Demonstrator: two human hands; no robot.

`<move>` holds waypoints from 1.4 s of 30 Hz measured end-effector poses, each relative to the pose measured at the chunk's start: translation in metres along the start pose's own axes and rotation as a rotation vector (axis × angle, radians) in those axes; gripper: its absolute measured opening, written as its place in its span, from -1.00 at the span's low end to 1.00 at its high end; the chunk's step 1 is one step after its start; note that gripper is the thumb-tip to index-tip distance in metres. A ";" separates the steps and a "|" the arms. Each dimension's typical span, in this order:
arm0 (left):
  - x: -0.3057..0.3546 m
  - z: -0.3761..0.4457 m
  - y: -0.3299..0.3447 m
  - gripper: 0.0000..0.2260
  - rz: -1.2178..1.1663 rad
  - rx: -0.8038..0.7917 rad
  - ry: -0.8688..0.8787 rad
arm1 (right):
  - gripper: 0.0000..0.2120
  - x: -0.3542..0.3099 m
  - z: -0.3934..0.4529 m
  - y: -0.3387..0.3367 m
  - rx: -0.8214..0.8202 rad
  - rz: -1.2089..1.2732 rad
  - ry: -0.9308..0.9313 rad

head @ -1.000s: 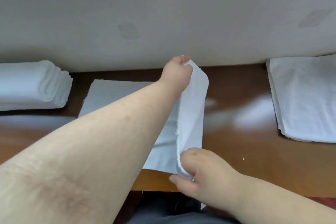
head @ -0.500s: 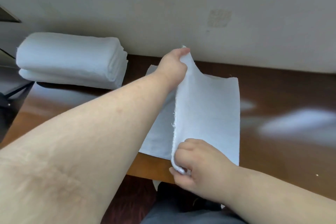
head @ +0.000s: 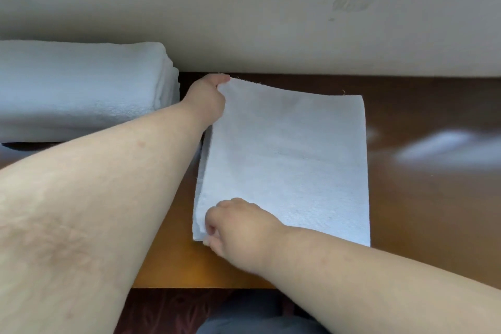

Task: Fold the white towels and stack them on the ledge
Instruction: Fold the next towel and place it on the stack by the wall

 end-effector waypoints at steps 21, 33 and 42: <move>-0.025 -0.175 0.157 -0.59 0.791 -0.140 -0.016 | -0.31 0.250 -0.103 -0.129 -0.038 -0.335 0.555; 0.026 -0.178 0.198 -0.29 1.178 -0.159 0.054 | -0.11 0.213 -0.240 -0.052 -0.087 -0.495 0.804; -0.043 -0.242 0.232 -0.51 0.927 -0.044 0.124 | -0.11 0.221 -0.254 -0.026 -0.124 -0.340 0.336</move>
Point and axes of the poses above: each hand's wrist, its own z-axis towards the middle knuckle, its own y-axis out of the palm, x = y × z, the point moved 8 cm from there along z, towards the middle knuckle, and after that the axes turned 11 degrees about -y, right-handed, at the moved point
